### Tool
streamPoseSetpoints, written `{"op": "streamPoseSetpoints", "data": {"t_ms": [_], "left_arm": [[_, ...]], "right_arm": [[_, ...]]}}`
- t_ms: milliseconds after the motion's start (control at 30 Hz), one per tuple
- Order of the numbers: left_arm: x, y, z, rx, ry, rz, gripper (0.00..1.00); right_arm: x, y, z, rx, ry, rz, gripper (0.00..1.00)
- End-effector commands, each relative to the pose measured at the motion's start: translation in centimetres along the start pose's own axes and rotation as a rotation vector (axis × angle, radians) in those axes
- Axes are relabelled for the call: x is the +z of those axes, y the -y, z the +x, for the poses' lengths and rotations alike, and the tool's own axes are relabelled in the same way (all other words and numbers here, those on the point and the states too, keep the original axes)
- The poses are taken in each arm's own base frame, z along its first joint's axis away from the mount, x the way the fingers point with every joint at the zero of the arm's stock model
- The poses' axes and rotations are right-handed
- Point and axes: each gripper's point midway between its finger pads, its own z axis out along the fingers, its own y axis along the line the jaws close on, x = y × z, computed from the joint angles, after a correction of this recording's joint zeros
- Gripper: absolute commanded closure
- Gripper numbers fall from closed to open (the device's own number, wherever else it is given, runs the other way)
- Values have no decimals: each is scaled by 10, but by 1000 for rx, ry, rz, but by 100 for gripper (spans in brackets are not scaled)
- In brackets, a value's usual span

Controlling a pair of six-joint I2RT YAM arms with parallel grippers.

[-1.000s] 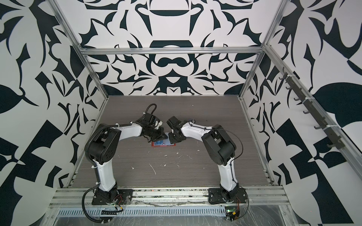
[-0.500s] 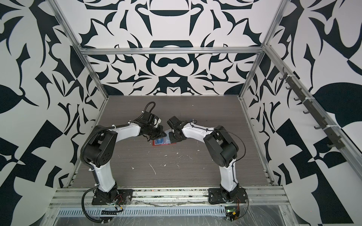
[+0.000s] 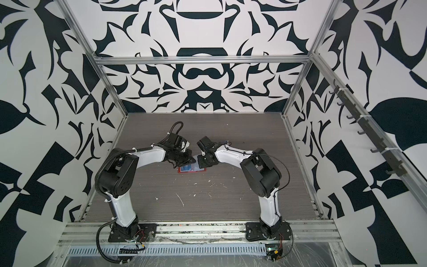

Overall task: Insert credit cards into a card holder
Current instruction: Turn over the card slot at the card holder.

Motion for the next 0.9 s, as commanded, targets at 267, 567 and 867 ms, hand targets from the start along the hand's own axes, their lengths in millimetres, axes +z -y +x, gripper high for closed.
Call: {"op": "streamPoseSetpoints", "data": {"t_ms": [267, 567, 867], "left_arm": [[-22, 3, 0, 39, 72, -27, 67], [-58, -13, -11, 48, 238, -164, 60], [-85, -22, -14, 56, 353, -236, 62]], "right_arm": [[-4, -38, -19, 10, 44, -180, 98], [0, -56, -19, -8, 21, -276, 92], [6, -78, -21, -35, -3, -356, 80]]}}
